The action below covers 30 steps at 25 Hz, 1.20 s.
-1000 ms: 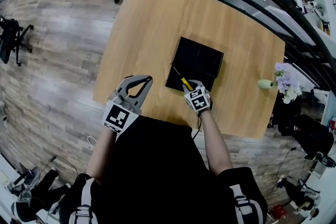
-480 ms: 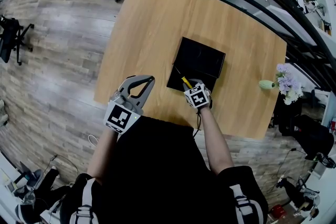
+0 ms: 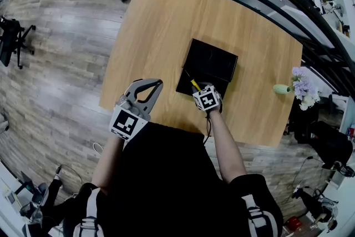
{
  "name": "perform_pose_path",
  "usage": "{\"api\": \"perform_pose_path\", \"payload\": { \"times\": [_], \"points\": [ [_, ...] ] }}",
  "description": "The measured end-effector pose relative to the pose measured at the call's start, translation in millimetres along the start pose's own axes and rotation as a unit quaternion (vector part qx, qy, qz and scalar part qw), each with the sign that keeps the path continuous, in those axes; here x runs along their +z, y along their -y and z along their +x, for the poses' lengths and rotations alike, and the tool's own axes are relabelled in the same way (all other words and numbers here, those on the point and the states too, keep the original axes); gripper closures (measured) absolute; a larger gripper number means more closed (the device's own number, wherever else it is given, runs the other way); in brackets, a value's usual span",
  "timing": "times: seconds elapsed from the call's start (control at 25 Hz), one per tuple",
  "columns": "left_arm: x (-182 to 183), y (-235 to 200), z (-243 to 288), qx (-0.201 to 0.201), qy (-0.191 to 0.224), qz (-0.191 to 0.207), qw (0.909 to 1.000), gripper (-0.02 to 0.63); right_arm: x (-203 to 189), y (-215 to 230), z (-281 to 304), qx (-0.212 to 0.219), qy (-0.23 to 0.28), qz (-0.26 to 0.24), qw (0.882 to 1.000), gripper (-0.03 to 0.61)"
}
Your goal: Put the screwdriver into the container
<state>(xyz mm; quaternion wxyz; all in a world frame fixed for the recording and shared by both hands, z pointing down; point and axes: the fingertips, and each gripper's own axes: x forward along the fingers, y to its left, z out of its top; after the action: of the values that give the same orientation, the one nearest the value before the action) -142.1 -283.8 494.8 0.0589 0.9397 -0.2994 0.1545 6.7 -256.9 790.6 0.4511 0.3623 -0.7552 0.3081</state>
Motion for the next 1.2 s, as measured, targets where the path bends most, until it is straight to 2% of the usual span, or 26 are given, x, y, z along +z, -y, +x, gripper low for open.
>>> {"api": "perform_pose_path", "payload": {
  "times": [0.48, 0.68, 0.88, 1.2],
  "points": [
    [4.5, 0.5, -4.1, 0.002, 0.005, 0.003, 1.0, 0.592, 2.1, -3.7, -0.4, 0.011, 0.001, 0.0, 1.0, 0.485],
    [8.6, 3.0, -4.5, 0.002, 0.008, 0.008, 0.9999, 0.592, 7.1, -3.2, -4.7, 0.007, 0.02, -0.003, 1.0, 0.459],
    [15.4, 5.8, -6.5, 0.003, 0.021, 0.016, 0.9996, 0.592, 9.9, -1.0, -13.6, 0.001, 0.035, -0.005, 0.999, 0.459],
    [20.0, 20.7, -7.5, 0.003, 0.017, 0.026, 0.9995, 0.592, 7.8, 8.6, -43.0, -0.011, 0.078, 0.005, 0.997, 0.459]
  ]
}}
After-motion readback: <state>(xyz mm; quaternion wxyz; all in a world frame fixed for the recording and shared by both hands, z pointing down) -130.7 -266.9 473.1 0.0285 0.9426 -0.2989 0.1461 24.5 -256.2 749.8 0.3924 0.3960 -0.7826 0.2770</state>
